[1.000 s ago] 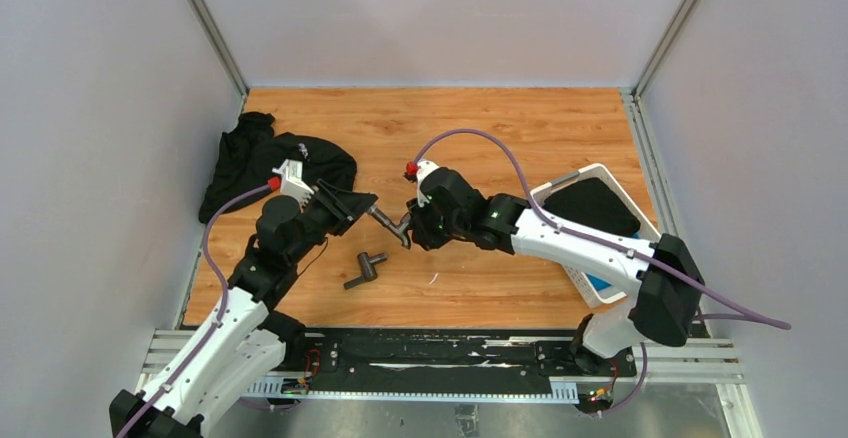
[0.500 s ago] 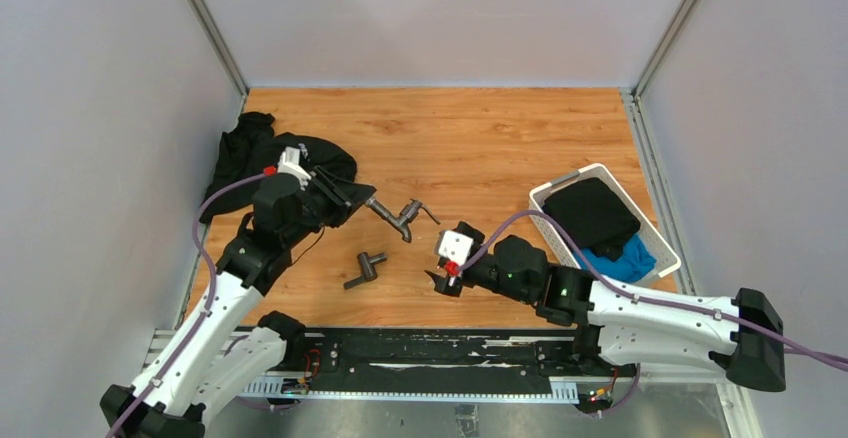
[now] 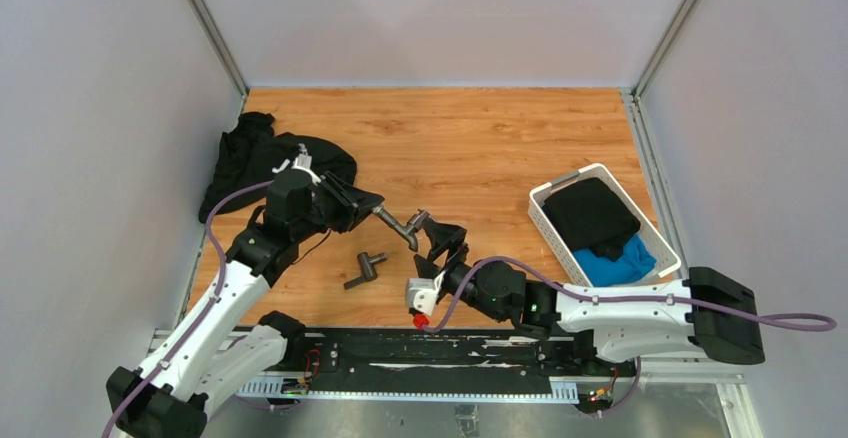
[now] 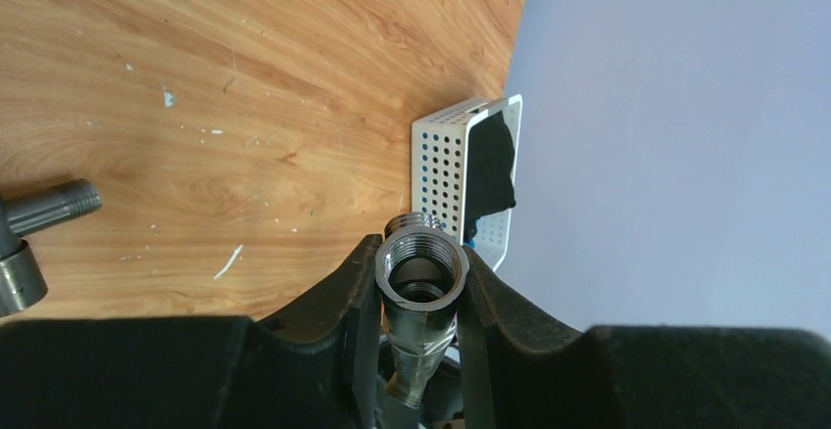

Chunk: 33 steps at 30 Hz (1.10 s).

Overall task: Install the water faucets
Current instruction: Screw the water faucet onto the adaptor.

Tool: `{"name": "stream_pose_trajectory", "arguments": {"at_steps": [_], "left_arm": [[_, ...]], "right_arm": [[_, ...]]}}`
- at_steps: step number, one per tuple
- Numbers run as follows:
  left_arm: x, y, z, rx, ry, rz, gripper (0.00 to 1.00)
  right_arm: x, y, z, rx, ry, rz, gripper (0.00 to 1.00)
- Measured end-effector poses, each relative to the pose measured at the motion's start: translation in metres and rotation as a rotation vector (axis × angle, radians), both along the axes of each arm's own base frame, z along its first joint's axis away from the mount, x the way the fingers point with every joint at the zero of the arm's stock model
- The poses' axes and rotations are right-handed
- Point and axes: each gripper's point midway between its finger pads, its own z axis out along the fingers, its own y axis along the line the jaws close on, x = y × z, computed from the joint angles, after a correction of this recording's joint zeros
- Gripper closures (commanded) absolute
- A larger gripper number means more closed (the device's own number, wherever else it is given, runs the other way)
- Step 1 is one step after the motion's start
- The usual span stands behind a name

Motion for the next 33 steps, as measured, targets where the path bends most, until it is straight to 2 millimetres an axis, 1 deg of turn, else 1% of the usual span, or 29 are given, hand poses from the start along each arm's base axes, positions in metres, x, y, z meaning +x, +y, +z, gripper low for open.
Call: {"name": "stream_pose_trajectory", "arguments": {"at_steps": [3,6,7,9,11,17,19,23,24,26,29,33], "left_arm": [[0.000,-0.003,-0.004,-0.027,0.011,-0.003,1.00],[-0.002,-0.005,-0.013,-0.042,0.039,-0.009,1.00],[-0.003,-0.005,-0.014,-0.044,0.045,-0.009,1.00],[-0.003,-0.006,-0.013,-0.051,0.046,-0.013,1.00],[-0.002,-0.007,-0.011,-0.061,0.039,-0.014,1.00],[-0.002,-0.008,-0.006,-0.077,0.029,-0.014,1.00],[-0.002,-0.008,-0.005,-0.081,0.027,-0.013,1.00],[-0.003,-0.007,0.000,-0.095,0.014,-0.009,1.00],[-0.003,-0.007,0.000,-0.102,0.017,-0.005,1.00],[-0.003,-0.008,0.002,-0.115,0.017,-0.002,1.00],[-0.004,-0.008,0.004,-0.122,0.007,-0.006,1.00],[-0.006,-0.008,0.009,-0.133,-0.009,-0.012,1.00]], "right_arm": [[0.001,0.004,-0.011,-0.072,-0.054,-0.003,0.15],[0.005,0.006,-0.012,-0.102,-0.092,-0.017,0.17],[0.006,0.007,-0.011,-0.106,-0.104,-0.023,0.20],[0.010,0.013,-0.009,-0.104,-0.126,-0.040,0.28],[0.014,0.017,-0.009,-0.104,-0.142,-0.058,0.40],[0.023,0.027,-0.020,-0.121,-0.175,-0.099,0.62],[0.024,0.028,-0.016,-0.101,-0.176,-0.108,0.70],[0.025,0.026,-0.009,-0.053,-0.164,-0.128,0.93],[0.026,0.026,-0.005,-0.032,-0.157,-0.133,0.97],[0.025,0.025,-0.003,-0.008,-0.137,-0.133,1.00],[0.023,0.027,-0.001,0.028,-0.069,-0.123,1.00],[0.018,0.027,0.004,0.109,0.079,-0.093,1.00]]}}
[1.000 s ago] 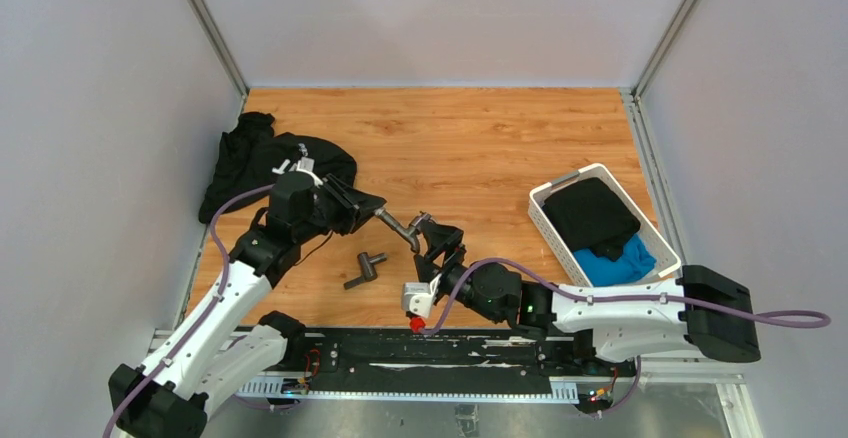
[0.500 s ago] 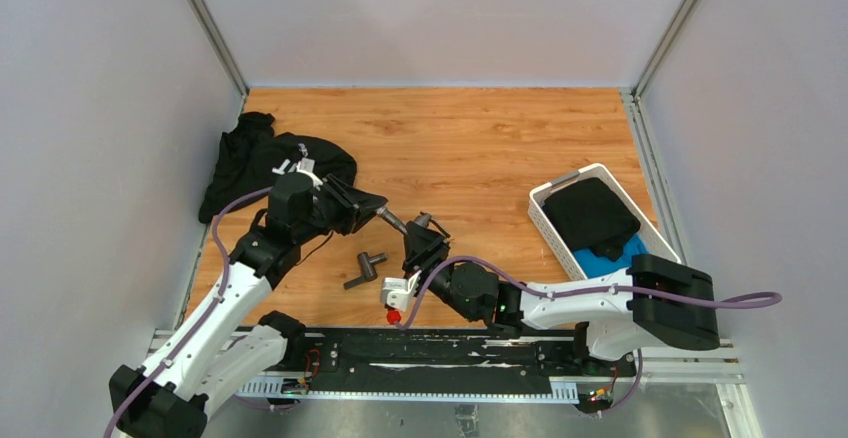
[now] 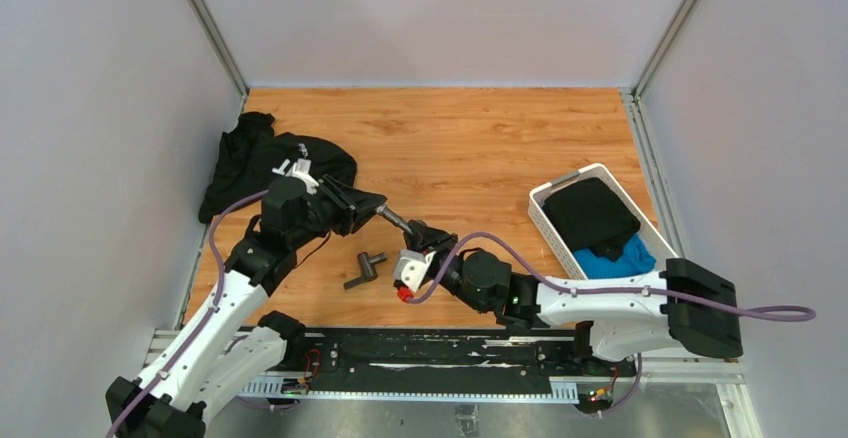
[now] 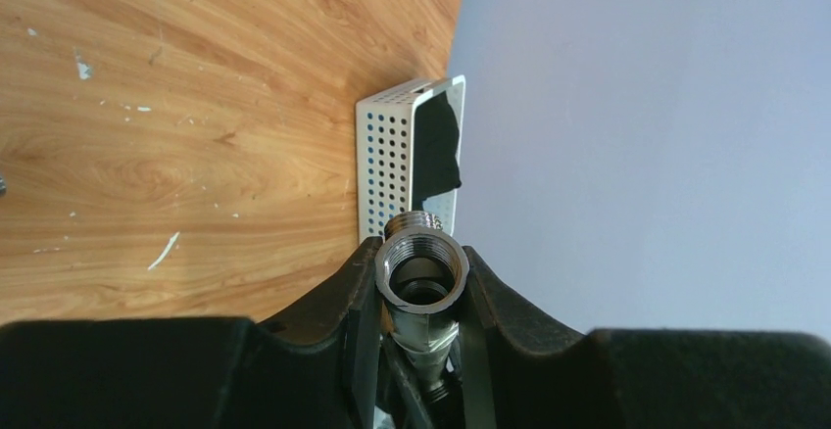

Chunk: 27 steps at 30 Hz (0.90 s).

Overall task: Install the water faucets
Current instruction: Screw the water faucet onto the adaptor.

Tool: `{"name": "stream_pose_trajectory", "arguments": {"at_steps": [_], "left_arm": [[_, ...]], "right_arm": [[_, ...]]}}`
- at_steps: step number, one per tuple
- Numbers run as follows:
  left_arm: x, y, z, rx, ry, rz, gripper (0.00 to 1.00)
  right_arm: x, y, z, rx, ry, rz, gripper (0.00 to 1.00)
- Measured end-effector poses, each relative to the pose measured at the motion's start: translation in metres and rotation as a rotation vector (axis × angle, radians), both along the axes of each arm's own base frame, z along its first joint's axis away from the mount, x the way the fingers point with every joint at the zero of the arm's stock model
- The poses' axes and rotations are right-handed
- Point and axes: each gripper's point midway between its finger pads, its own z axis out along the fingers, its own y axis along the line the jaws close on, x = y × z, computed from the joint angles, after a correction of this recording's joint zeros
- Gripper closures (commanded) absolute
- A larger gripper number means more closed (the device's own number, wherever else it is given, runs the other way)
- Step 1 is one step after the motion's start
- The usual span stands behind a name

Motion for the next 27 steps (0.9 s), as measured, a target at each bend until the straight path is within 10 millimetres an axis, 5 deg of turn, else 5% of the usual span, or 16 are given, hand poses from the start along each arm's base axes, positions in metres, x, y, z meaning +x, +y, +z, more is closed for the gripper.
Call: {"name": "stream_pose_trajectory", "arguments": {"at_steps": [15,24,27], "left_arm": [[-0.006,0.008,0.009,-0.029,-0.161,0.021,1.00],[-0.008,0.025,0.042,-0.025,-0.416,0.087,1.00],[-0.009,0.030,0.047,-0.017,-0.446,0.106,1.00]], "right_arm": [[-0.012,0.012,0.002,0.463,0.792,0.161,1.00],[-0.019,0.033,0.025,0.760,1.590,0.413,1.00],[-0.023,0.039,0.028,0.805,1.780,0.504,0.74]]}}
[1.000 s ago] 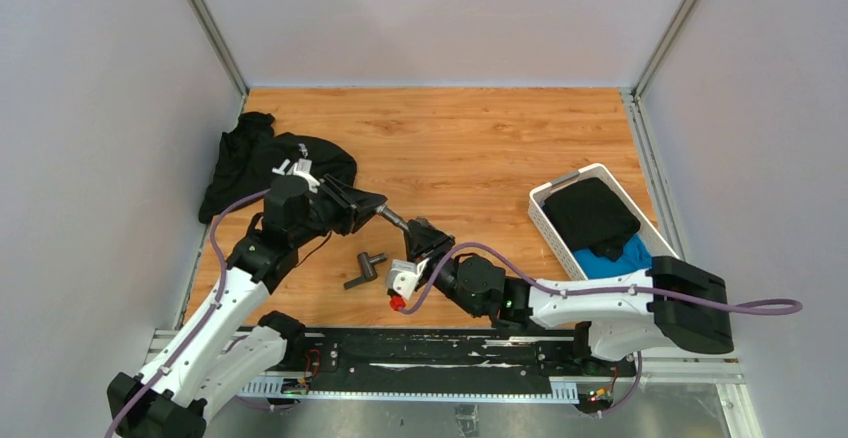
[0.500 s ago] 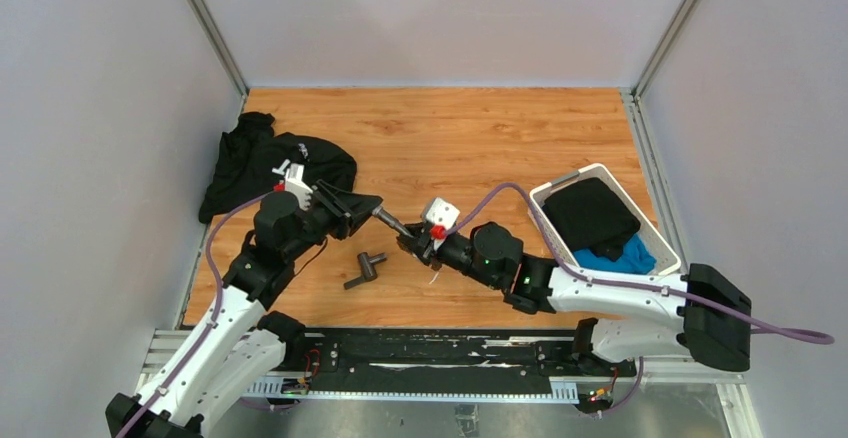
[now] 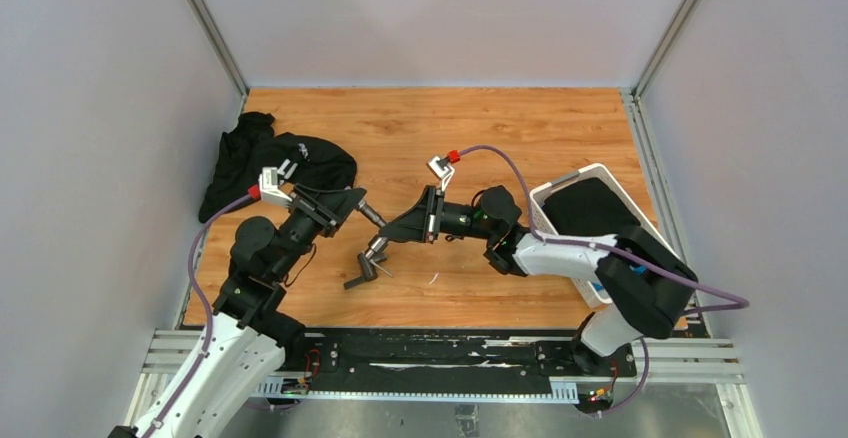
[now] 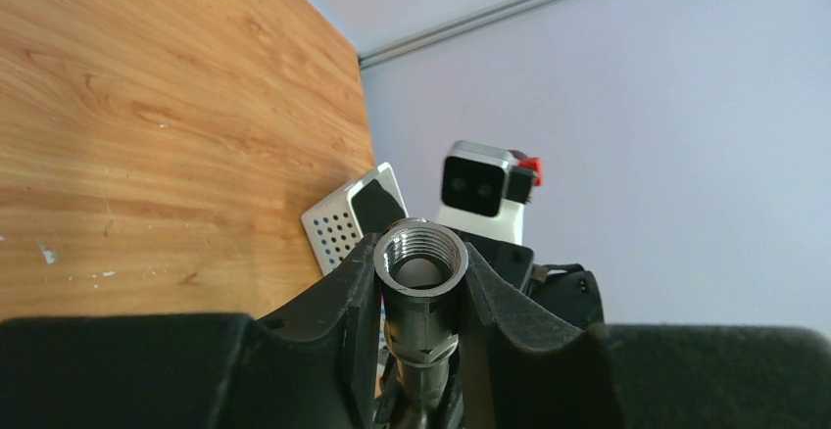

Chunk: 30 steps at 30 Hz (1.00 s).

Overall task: Install the water faucets
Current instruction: Screw the water faucet onto the adaptor.

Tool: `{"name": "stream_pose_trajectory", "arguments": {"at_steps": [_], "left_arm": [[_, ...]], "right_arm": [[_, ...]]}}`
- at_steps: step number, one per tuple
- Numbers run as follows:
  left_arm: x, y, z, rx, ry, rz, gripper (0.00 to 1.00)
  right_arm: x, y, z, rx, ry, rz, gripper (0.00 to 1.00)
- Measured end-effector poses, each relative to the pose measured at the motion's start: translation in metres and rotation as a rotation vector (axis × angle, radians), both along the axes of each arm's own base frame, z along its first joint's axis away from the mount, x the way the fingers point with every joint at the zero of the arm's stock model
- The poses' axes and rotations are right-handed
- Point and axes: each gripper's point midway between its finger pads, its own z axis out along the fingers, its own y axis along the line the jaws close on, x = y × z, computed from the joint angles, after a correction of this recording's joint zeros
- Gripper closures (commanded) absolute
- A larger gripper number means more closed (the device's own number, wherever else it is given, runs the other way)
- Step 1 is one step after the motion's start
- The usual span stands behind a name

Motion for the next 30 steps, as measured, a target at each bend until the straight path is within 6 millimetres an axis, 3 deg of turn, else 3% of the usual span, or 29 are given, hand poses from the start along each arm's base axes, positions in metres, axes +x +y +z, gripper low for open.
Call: {"name": "stream_pose_trajectory", "arguments": {"at_steps": [2,4,7,13,20,25,30], "left_arm": [[-0.001,0.002,0.002,0.003,-0.010,0.010,1.00],[-0.002,0.003,0.002,0.008,-0.016,0.012,1.00],[-0.001,0.004,-0.001,0.019,-0.007,0.019,1.00],[0.002,0.009,-0.006,0.030,0.011,0.051,1.00],[0.003,0.014,-0.010,0.047,0.050,0.079,1.00],[0.003,0.015,-0.003,0.046,0.064,0.087,1.00],[0.002,0.019,0.011,0.039,0.081,0.109,1.00]], "right_arm": [[-0.002,0.002,0.002,0.042,0.071,0.048,0.51],[-0.007,0.002,0.003,0.070,0.125,0.087,0.36],[-0.015,-0.006,0.005,0.088,0.149,0.108,0.25],[-0.020,-0.028,0.001,0.018,0.099,0.046,0.17],[-0.006,-0.055,-0.001,-0.201,-0.102,-0.146,0.15],[0.011,-0.075,0.001,-0.404,-0.365,-0.301,0.15],[-0.025,-0.073,0.002,-0.488,-0.827,-0.282,0.16]]}}
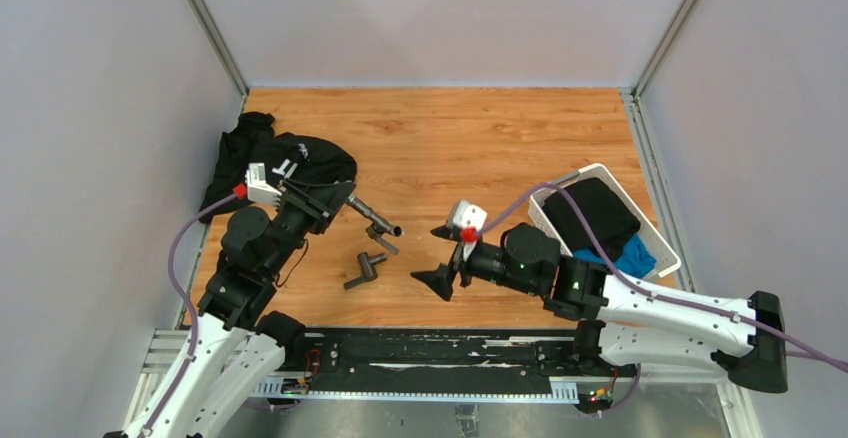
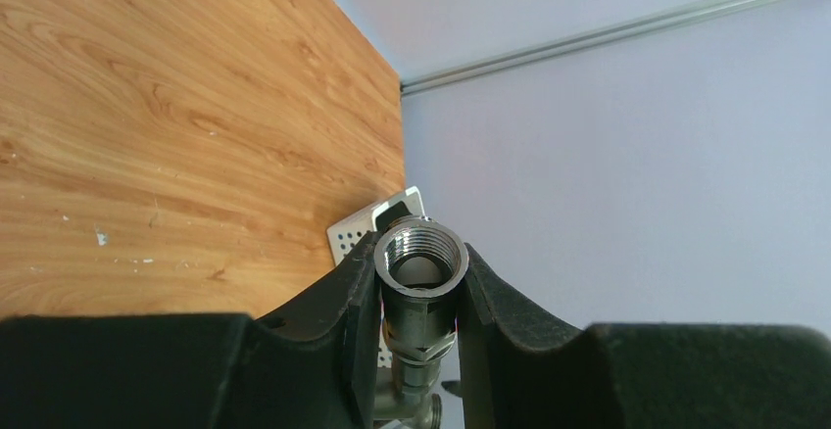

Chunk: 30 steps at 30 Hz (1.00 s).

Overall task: Install the water faucets
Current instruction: Screw the water faucet onto the adaptor.

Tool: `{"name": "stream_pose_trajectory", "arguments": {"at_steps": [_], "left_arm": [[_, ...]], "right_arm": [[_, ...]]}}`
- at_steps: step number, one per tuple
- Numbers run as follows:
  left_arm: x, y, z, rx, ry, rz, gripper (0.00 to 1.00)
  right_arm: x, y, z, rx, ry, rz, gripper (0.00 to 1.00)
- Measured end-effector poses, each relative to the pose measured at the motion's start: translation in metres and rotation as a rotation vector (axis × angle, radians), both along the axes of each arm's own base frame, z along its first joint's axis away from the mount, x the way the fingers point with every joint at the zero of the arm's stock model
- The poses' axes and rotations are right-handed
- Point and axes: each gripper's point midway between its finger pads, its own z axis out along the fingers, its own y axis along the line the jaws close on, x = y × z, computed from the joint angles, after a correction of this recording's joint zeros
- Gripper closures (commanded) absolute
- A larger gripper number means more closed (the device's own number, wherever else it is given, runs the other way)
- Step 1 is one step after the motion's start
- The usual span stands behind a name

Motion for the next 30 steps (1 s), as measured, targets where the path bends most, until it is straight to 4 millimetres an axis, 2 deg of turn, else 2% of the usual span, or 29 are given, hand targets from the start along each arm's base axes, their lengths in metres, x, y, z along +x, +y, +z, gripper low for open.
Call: {"name": "stream_pose_trajectory", "arguments": {"at_steps": [4,12,16,24,30], "left_arm": [[-0.002,0.003,0.009,0.000,0.005,0.014,1.00],[0.000,0.006,0.002,0.044,0.096,0.031,1.00],[0.001,0.005,-0.001,0.066,0.134,0.030,1.00],[0.003,0.004,0.002,0.088,0.161,0.025,1.00],[0.004,0.002,0.000,0.091,0.168,0.013,1.00]], "right_arm": [[-0.014,0.000,-0.007,-0.109,-0.309,0.039,0.15],[0.005,-0.002,-0.017,-0.415,-0.891,-0.058,0.14],[0.005,0.001,-0.012,-0.536,-1.143,-0.083,0.13],[0.004,0.019,0.011,-0.693,-1.518,-0.133,0.10],[-0.001,0.033,0.014,-0.763,-1.692,-0.146,0.10]]}}
